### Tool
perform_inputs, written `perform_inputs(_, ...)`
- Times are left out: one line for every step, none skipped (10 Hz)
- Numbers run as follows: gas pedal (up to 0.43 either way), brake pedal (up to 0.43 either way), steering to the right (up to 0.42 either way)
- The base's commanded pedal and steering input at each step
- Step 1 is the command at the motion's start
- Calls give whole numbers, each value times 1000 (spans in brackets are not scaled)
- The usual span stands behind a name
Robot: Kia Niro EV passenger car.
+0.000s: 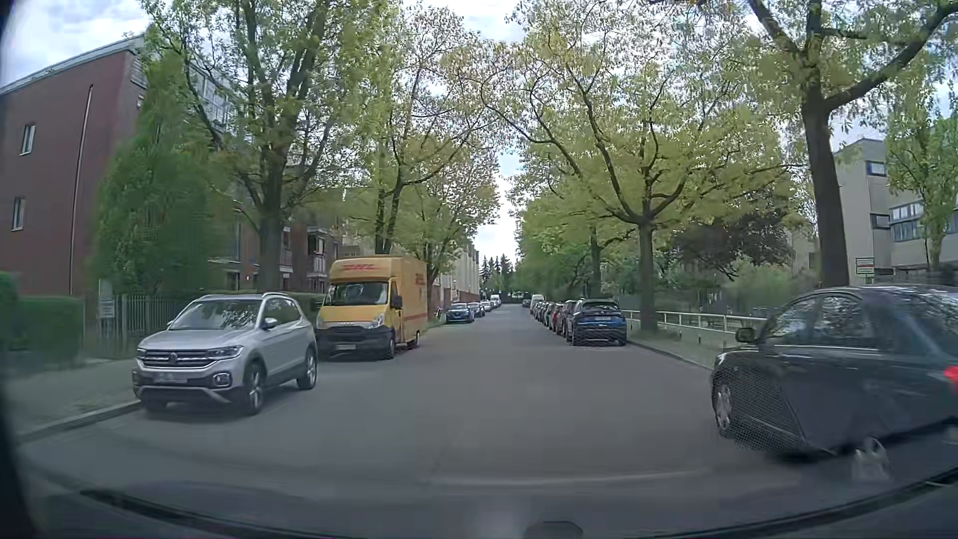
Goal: Follow the waypoints while adhering to traffic rules and regulations
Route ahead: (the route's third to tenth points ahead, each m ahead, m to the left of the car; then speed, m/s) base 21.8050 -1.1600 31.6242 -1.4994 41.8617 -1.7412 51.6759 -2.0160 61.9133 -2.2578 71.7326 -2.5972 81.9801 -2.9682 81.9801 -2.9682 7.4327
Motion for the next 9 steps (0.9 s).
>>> perform_inputs(331,24,0)
perform_inputs(331,24,0)
perform_inputs(331,24,0)
perform_inputs(331,24,1)
perform_inputs(331,24,1)
perform_inputs(331,24,1)
perform_inputs(331,30,1)
perform_inputs(331,24,1)
perform_inputs(331,24,1)
